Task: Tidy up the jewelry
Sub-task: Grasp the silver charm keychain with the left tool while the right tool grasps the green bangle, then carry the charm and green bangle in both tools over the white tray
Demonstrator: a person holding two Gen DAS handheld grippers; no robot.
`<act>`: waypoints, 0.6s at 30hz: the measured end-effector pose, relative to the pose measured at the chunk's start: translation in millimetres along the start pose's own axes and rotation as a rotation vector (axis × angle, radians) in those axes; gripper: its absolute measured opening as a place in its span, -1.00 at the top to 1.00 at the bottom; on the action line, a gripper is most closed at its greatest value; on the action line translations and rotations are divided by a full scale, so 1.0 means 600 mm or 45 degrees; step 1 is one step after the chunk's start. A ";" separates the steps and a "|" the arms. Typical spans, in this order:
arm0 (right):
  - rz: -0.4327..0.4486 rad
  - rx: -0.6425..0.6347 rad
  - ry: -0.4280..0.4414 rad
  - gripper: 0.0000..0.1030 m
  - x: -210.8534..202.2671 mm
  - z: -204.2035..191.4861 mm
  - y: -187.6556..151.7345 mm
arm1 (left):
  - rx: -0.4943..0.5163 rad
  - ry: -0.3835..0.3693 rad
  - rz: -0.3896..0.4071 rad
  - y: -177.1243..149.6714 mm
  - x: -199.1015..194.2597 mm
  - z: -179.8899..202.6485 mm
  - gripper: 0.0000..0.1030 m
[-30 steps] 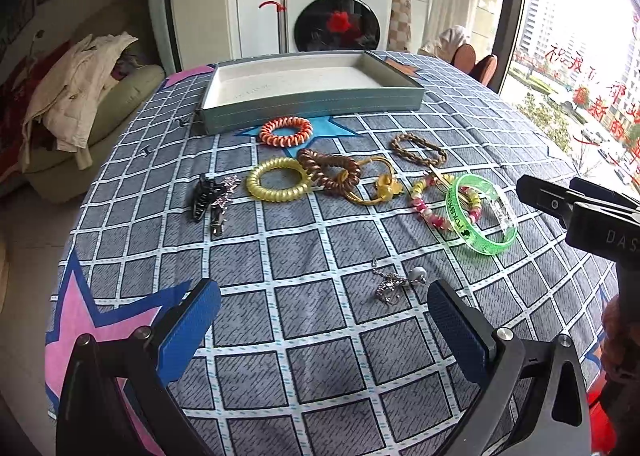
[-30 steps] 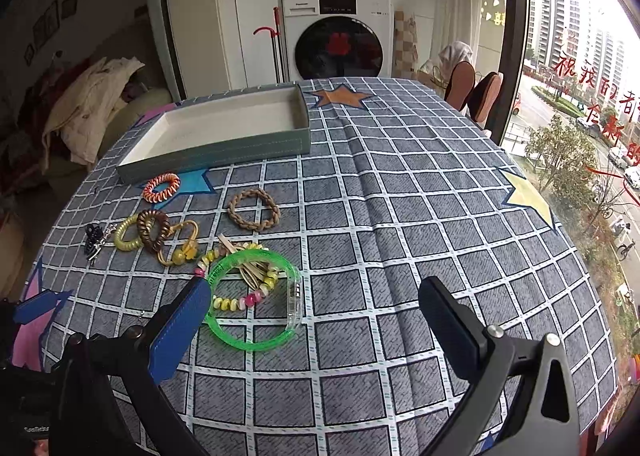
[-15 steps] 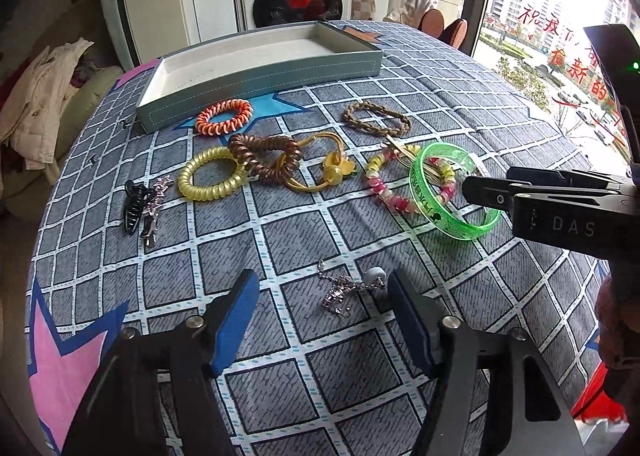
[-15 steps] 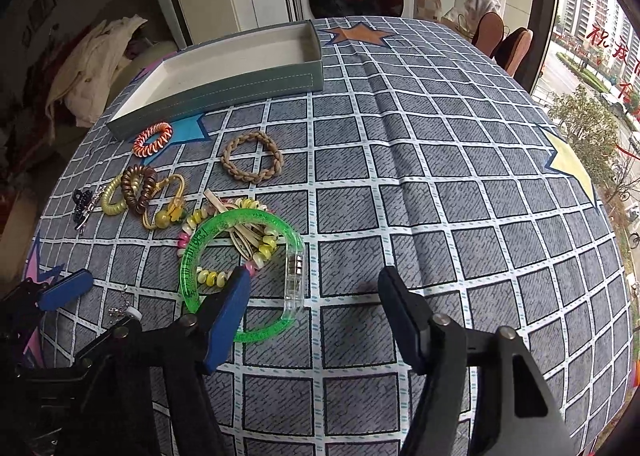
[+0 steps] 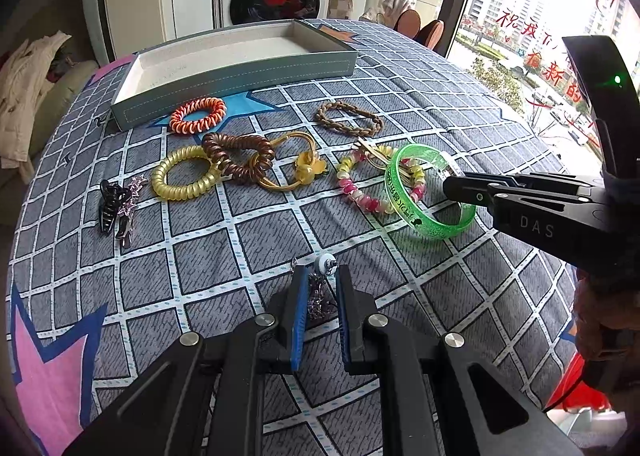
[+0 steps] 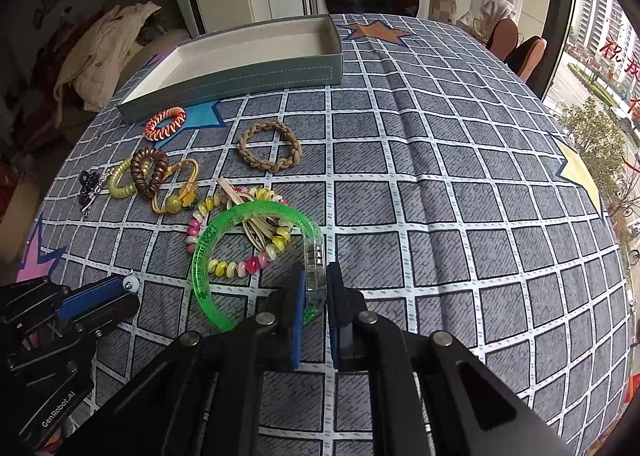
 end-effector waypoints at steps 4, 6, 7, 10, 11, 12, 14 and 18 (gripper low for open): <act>0.028 0.028 0.022 0.78 -0.011 0.011 0.007 | -0.036 -0.026 0.006 0.014 -0.016 -0.012 0.36; 0.042 0.046 0.041 0.78 -0.017 0.019 0.014 | -0.057 -0.041 0.013 0.025 -0.026 -0.018 0.36; 0.048 0.055 0.052 0.78 -0.020 0.024 0.020 | -0.065 -0.046 0.020 0.033 -0.031 -0.021 0.36; 0.071 0.081 0.086 0.78 -0.029 0.036 0.042 | -0.090 -0.060 0.043 0.061 -0.046 -0.030 0.36; 0.077 0.090 0.103 0.78 -0.031 0.039 0.050 | -0.098 -0.064 0.050 0.074 -0.051 -0.034 0.36; 0.083 0.097 0.119 0.78 -0.033 0.042 0.060 | -0.106 -0.066 0.057 0.086 -0.054 -0.038 0.36; 0.093 0.102 0.143 0.78 -0.034 0.047 0.083 | -0.124 -0.069 0.064 0.115 -0.058 -0.047 0.36; 0.125 0.080 0.158 0.78 -0.036 0.051 0.140 | -0.172 -0.055 0.087 0.178 -0.058 -0.072 0.36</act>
Point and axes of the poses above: each gripper's, at about its wrist camera, not at the fingertips, and x roughly the way its jaws point, z to its right, y to its top, the point moved 1 cm from there along x, roughly the way its jaws point, and after that the axes turned 11 degrees about -x, right-handed, at the moved point
